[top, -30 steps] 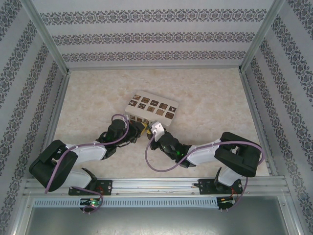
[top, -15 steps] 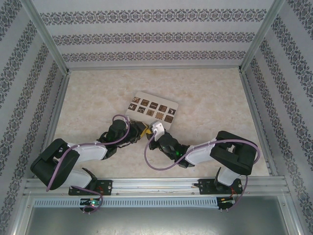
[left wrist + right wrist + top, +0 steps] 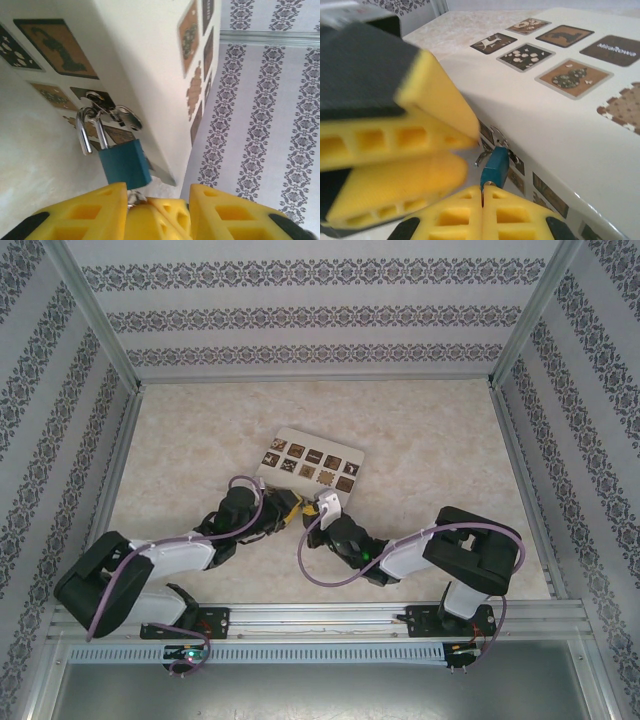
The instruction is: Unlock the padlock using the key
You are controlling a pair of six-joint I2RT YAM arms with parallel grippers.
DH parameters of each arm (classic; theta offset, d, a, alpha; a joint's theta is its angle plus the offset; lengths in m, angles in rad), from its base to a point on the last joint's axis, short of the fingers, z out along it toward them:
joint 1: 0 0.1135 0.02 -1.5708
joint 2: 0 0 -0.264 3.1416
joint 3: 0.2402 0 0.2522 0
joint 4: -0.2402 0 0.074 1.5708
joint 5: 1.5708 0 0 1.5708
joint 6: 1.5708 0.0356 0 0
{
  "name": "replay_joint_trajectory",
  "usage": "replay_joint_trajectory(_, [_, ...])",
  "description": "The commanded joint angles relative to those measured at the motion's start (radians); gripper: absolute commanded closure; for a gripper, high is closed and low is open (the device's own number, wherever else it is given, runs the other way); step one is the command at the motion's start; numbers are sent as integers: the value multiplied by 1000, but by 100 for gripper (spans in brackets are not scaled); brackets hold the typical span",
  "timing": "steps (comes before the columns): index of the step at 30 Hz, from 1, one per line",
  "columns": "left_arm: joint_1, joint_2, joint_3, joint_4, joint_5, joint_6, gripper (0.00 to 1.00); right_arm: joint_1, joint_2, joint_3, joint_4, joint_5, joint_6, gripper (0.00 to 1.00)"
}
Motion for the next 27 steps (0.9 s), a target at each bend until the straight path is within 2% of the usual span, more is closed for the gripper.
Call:
replay_joint_trajectory(1, [-13, -96, 15, -159, -53, 115, 61, 5, -33, -35, 27, 12, 100, 100])
replay_joint_trajectory(7, [-13, -295, 90, -536, -168, 307, 57, 4, -108, -90, -21, 15, 241, 100])
replay_joint_trajectory(12, [-14, -428, 129, -714, -266, 397, 56, -4, -165, -141, -65, 17, 352, 100])
replay_joint_trajectory(16, [-14, -472, 144, -765, -296, 435, 56, -19, -218, -177, -98, 7, 424, 100])
replay_joint_trajectory(22, [-14, -452, 160, -764, -289, 450, 56, -53, -298, -215, -195, -44, 551, 100])
replay_joint_trajectory(27, [-14, -426, 174, -750, -279, 460, 56, -84, -336, -225, -253, -133, 609, 100])
